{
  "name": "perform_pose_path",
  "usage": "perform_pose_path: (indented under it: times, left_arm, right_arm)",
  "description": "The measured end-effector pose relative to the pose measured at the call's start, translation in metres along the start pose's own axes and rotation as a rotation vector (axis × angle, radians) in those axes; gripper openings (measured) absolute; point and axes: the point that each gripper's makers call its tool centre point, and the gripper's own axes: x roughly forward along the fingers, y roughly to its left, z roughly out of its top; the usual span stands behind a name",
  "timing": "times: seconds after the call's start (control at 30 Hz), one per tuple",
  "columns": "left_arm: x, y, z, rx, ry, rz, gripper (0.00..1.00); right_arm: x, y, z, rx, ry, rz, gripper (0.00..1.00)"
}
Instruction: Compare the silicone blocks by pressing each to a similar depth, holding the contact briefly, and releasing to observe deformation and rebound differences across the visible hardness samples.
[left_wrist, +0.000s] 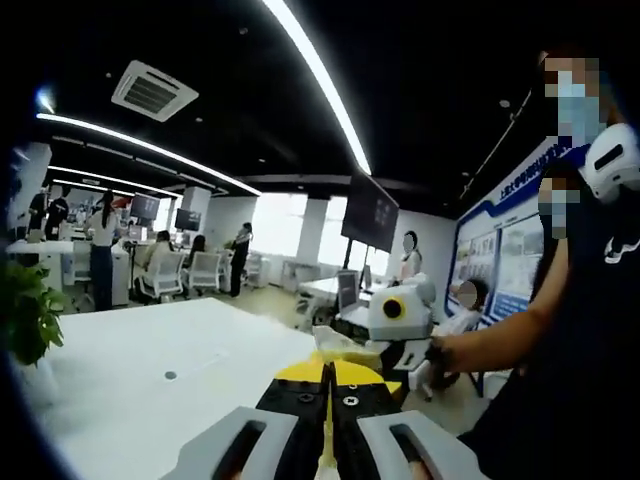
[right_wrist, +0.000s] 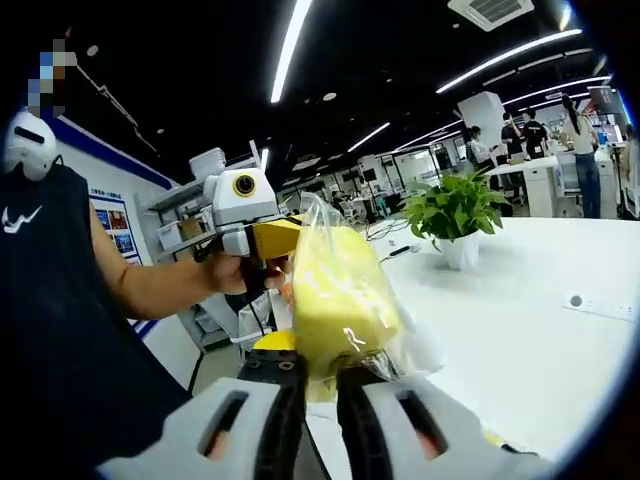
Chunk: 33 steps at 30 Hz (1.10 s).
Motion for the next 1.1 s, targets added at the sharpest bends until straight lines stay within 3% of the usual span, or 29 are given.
perform_pose_path:
  times: [0.13, 0.63, 0.97, 1.1]
  left_arm:
    - [-0.005, 0.001, 0.000, -0.002, -0.022, 0.003, 0.00]
    - [-0.011, 0.000, -0.007, 0.032, -0.020, 0.022, 0.00]
    - [-0.009, 0.005, -0.019, -0.035, 0.034, 0.043, 0.00]
    - [-0.011, 0.002, -0.012, -0.022, 0.008, 0.051, 0.00]
  right_arm:
    - [0.004, -0.002, -0.001, -0.001, 0.005, 0.010, 0.05]
    - [0.007, -0.002, -0.008, -0.038, 0.030, 0.037, 0.02]
    - [0.007, -0.005, -0.018, -0.026, 0.057, 0.025, 0.02]
    - [0.007, -0.004, -0.013, -0.048, 0.032, 0.013, 0.04]
